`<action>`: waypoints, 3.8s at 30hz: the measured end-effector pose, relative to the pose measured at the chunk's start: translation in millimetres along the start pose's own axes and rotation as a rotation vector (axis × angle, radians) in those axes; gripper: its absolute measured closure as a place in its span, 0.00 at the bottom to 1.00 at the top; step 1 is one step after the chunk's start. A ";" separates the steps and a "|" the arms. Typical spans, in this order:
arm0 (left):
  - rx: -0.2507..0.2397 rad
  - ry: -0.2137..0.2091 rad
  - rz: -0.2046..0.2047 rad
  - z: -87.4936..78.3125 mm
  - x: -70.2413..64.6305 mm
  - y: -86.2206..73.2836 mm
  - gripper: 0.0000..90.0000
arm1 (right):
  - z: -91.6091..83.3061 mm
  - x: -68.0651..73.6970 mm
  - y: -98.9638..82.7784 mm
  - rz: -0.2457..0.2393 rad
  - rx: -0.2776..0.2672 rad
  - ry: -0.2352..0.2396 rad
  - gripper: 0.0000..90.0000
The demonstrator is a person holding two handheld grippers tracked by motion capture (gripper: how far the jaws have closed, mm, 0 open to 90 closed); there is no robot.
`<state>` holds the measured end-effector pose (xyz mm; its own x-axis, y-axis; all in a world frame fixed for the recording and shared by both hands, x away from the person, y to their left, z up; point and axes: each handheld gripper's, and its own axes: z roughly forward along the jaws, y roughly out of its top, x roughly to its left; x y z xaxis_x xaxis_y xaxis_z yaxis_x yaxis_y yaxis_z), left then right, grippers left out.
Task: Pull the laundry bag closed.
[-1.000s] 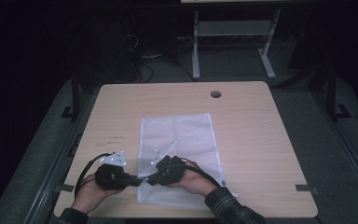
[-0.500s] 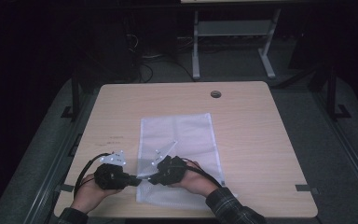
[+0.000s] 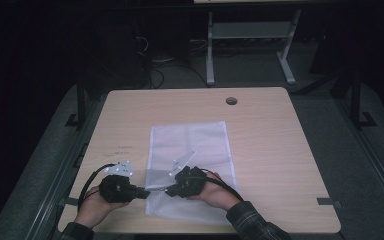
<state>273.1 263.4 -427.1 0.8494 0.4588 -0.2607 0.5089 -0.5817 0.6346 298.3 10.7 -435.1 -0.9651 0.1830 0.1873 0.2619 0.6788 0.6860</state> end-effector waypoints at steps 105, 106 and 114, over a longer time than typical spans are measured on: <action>0.015 0.010 -0.072 -5.1 6.2 -6.1 0.96 | -54.8 -8.6 -50.8 0.056 0.025 -0.057 0.96; 0.017 0.012 -0.071 -5.1 6.1 -6.1 0.96 | -55.2 -8.8 -51.2 0.053 0.026 -0.056 0.96; 0.017 0.009 -0.074 -4.8 6.4 -6.3 0.96 | -60.1 -10.2 -58.6 0.068 0.035 -0.063 0.96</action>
<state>274.6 273.1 -429.3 0.8082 0.5072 -0.2994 0.5726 -0.5574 0.6013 292.9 -73.7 -434.9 -0.9434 0.2737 0.1872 0.3280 0.6873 0.6481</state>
